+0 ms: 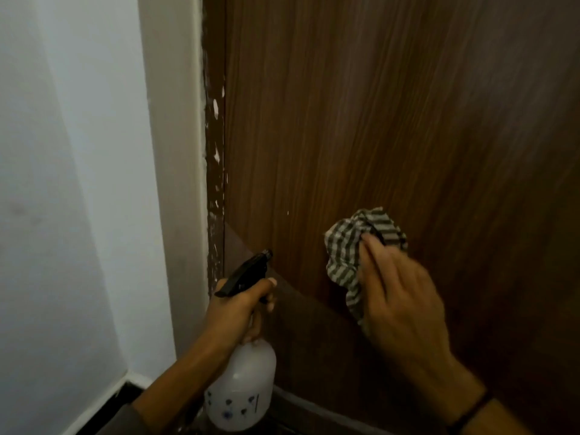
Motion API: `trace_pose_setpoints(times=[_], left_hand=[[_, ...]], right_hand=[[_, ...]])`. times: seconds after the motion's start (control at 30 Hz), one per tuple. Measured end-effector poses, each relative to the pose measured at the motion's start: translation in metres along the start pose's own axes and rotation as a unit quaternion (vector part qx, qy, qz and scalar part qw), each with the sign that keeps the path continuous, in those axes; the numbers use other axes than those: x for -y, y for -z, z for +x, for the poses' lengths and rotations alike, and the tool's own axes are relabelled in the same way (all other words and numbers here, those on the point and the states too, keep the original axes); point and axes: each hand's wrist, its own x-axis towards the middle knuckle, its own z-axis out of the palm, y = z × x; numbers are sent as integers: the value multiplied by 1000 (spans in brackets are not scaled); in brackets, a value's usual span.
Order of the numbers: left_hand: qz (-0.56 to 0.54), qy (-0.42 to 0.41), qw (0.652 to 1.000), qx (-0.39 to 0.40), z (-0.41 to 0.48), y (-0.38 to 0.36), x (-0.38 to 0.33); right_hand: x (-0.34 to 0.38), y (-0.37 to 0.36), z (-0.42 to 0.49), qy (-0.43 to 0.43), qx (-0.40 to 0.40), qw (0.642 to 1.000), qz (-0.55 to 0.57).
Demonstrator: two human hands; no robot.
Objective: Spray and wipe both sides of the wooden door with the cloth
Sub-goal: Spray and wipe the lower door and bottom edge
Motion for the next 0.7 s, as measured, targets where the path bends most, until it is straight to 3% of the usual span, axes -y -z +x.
trace_pose_setpoints(times=[0.1,0.2,0.33,0.47,0.7], left_hand=[[-5,8,1000,-1,3,3,-13],[-14,25,999,-27,2,9,-18],[-18,47,996,-77,-5,21,-7],[-18,67,990,-119,-13,28,4],[-16,93,976,-194,-12,24,9]], right_hand=[[24,-5,-13,-92,74,993,6],[33,-15,9,-130,65,989,10],[44,-31,54,-8,8,1000,-17],[55,-48,57,97,19,994,-37],[62,-50,56,70,6,997,-23]])
